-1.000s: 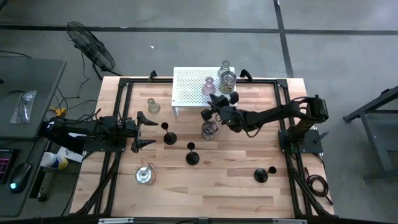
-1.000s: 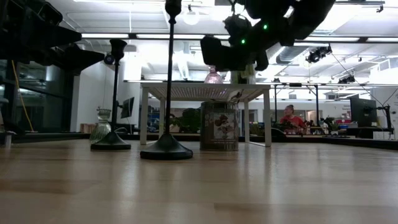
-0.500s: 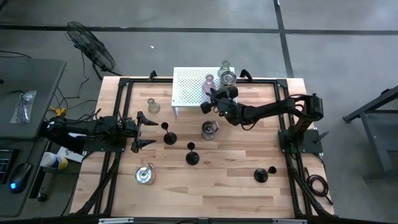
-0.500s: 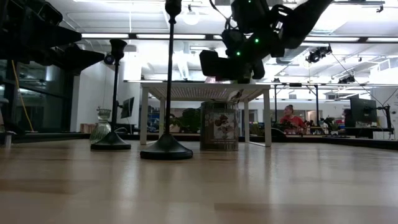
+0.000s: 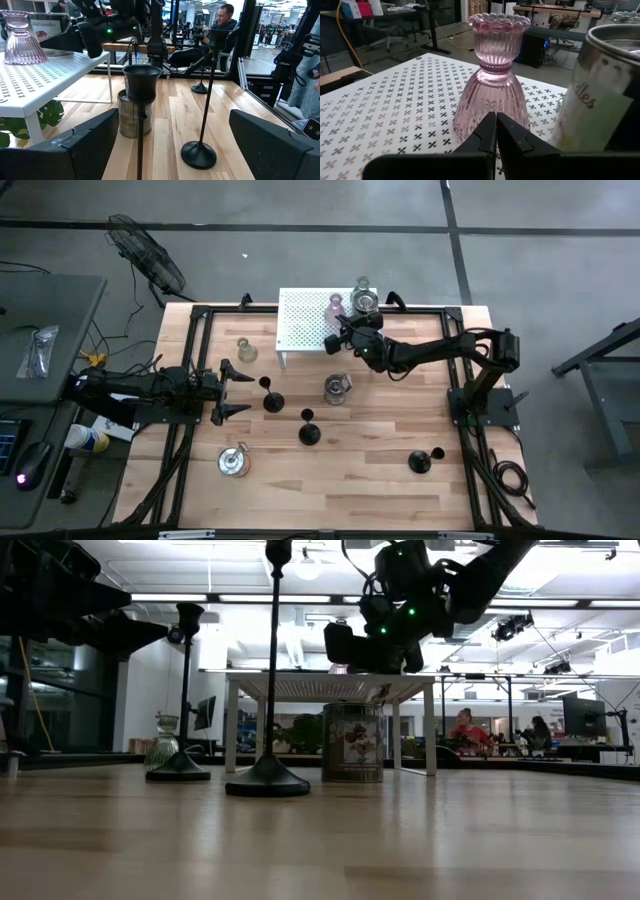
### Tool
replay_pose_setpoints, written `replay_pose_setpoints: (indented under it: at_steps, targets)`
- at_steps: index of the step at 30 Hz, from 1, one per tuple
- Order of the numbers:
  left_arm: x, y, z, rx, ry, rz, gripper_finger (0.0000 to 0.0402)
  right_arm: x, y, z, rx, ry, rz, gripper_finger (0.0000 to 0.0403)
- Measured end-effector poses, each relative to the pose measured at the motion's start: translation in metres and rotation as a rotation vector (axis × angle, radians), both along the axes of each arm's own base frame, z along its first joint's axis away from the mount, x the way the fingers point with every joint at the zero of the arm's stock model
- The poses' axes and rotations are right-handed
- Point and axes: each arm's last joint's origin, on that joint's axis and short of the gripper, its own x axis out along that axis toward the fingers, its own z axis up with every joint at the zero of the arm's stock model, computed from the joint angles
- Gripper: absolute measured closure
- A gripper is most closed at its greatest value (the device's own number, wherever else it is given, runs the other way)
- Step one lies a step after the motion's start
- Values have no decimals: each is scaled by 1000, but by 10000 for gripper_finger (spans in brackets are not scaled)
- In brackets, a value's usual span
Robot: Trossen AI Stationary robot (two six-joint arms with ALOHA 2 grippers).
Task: Pick & Place candle stick holders
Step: Put the pink glass candle holder on the shelf aligned with the other glass candle holder
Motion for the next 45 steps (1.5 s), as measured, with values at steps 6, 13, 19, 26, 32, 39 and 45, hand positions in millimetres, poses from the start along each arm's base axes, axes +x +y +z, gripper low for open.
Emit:
replay_pose_setpoints:
  at_steps: [6, 13, 19, 26, 32, 39, 45]
  targets:
    - [0, 0, 0, 0, 0, 1, 29, 3, 8, 2, -14, -3, 43, 400]
    - [0, 0, 0, 0, 0, 0, 29, 14, 42, 12, -75, 94, 163, 400]
    - [0, 0, 0, 0, 0, 0, 29, 16, 61, 45, -115, 271, 254, 400]
    - [0, 0, 0, 0, 0, -3, 29, 10, 46, 125, -37, 542, 525, 400]
    - [0, 0, 0, 0, 1, -5, 29, -8, 17, 154, -4, 724, 733, 400]
    - [0, 0, 0, 0, 0, -6, 29, -9, -20, 146, -12, 751, 824, 400]
    - [0, 0, 0, 0, 1, -6, 29, -3, -35, 133, -14, 804, 753, 399]
